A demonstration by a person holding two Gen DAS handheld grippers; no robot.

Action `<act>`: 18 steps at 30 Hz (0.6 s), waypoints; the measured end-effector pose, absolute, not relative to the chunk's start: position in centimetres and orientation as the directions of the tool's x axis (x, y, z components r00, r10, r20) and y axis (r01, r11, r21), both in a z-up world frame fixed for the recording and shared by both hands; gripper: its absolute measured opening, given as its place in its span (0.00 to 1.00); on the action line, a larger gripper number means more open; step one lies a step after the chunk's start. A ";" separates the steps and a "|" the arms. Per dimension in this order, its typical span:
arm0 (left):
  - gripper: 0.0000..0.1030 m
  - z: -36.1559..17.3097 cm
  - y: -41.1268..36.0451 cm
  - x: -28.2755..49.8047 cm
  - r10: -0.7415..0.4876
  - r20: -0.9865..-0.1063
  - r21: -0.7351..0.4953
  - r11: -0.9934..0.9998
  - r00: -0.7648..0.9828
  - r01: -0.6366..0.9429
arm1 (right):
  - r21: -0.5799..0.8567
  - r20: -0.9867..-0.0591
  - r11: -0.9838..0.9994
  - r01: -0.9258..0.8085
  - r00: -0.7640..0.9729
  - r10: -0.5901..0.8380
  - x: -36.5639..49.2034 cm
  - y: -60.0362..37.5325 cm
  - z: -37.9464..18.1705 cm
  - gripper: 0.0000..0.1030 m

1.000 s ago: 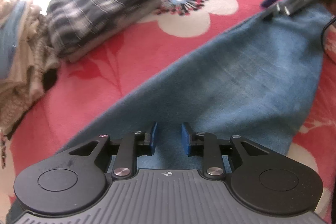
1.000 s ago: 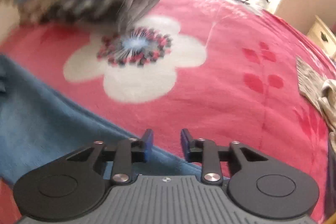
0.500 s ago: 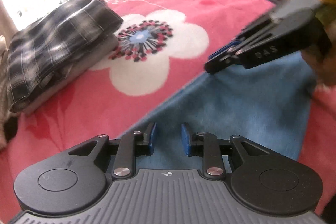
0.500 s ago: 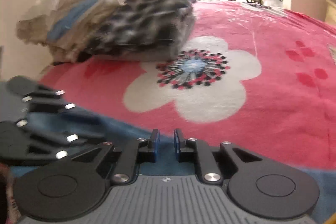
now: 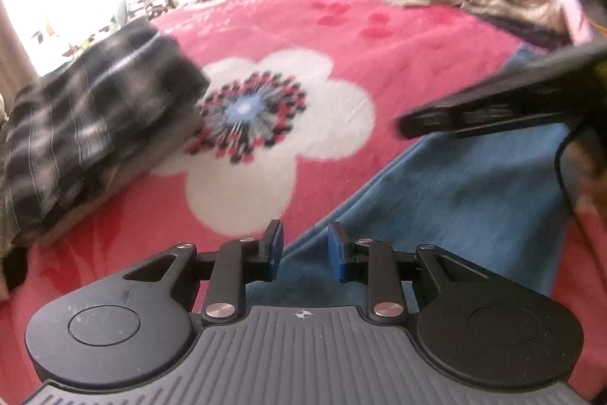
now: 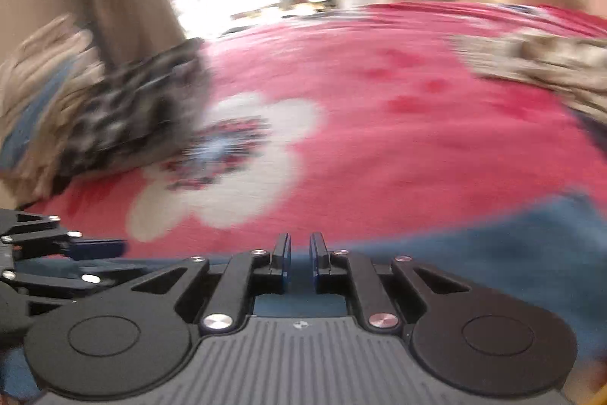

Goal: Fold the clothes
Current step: 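Move the right gripper to the blue jeans leg hem and grasp it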

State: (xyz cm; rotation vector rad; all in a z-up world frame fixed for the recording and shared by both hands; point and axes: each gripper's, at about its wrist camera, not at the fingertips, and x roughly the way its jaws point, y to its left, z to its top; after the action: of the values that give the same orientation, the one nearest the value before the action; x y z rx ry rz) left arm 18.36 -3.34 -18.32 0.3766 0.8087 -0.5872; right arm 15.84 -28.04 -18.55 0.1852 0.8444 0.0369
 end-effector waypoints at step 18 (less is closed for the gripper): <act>0.26 -18.8 -8.0 14.1 -0.414 -0.827 0.086 0.574 0.379 0.814 | 0.071 -0.810 0.997 -0.040 0.580 0.080 10.2 -32.9 -21.3 0.09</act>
State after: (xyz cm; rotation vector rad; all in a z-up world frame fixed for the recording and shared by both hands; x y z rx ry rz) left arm 14.09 -7.96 -18.77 0.5384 0.8601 -0.8344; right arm 10.16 -32.88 -21.26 0.0464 0.9493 0.0701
